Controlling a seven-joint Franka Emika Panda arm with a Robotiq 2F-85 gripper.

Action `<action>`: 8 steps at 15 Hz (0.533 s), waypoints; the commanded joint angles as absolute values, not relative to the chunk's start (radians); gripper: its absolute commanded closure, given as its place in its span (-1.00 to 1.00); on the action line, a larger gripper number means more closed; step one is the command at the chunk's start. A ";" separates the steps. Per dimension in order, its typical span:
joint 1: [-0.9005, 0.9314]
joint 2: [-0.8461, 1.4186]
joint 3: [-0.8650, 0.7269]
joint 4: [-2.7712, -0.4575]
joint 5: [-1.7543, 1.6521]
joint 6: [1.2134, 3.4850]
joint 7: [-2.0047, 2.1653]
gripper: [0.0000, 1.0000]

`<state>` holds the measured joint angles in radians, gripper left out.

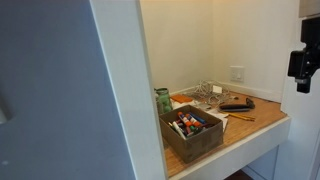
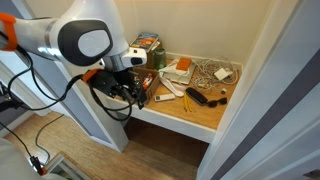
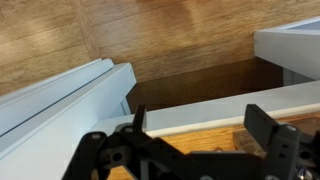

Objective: Remove the white marker from the box and put it on the table in an upright position

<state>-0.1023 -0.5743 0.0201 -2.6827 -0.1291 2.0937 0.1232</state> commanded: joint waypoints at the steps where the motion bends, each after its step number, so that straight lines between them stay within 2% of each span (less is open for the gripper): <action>1: -0.089 -0.561 0.031 -2.666 -0.126 2.087 0.147 -1.00; 8: 0.023 -0.395 0.209 -2.510 -0.071 2.105 0.383 -1.00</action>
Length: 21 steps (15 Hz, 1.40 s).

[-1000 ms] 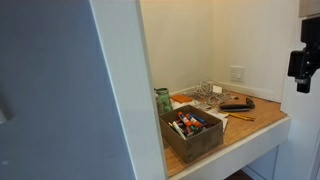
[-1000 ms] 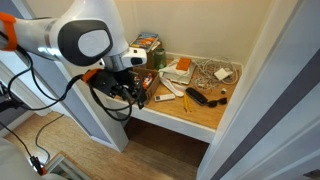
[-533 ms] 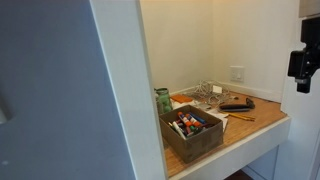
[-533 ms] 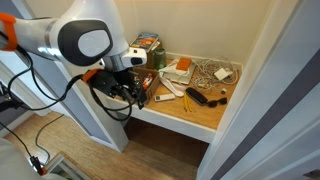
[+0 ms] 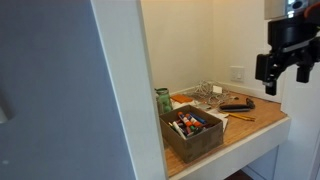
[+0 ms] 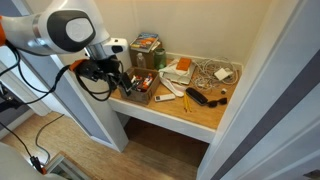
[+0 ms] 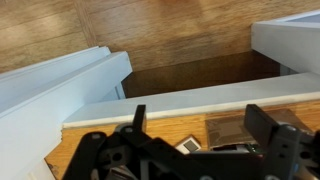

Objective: Remove the white marker from the box and put it on the table in an upright position

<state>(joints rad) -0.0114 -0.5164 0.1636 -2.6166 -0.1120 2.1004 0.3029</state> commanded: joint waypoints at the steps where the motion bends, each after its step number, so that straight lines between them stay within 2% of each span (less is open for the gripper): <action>1: 0.030 -0.365 0.223 -2.485 -0.065 2.112 0.414 -1.00; 6: 0.049 -0.213 0.203 -2.367 -0.011 2.212 0.424 -1.00; 21: 0.140 0.241 0.176 -2.009 0.015 2.274 0.419 -1.00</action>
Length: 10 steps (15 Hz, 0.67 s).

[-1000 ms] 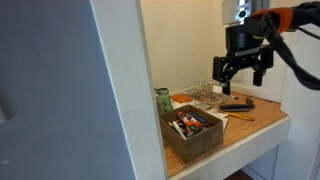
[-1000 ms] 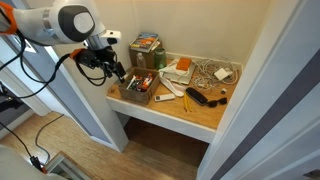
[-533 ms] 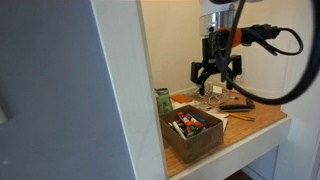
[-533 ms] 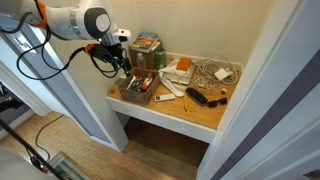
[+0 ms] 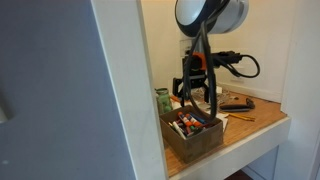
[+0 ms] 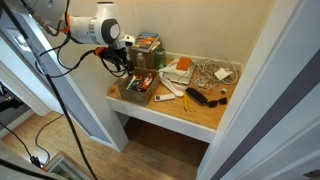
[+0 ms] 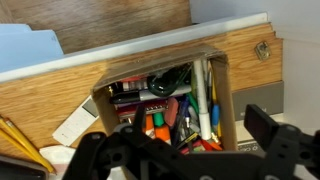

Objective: Remove the white marker from the box and put it on the table in an upright position

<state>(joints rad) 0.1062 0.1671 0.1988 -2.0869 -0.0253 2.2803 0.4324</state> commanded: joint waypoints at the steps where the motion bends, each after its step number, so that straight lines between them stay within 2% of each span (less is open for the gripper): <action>1: 0.142 0.190 0.164 -2.068 -0.010 2.280 0.424 -1.00; 10: 0.153 0.264 0.154 -2.000 -0.008 2.295 0.406 -1.00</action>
<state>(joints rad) 0.1264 0.2354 0.1859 -2.0255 -0.0126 2.2816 0.4272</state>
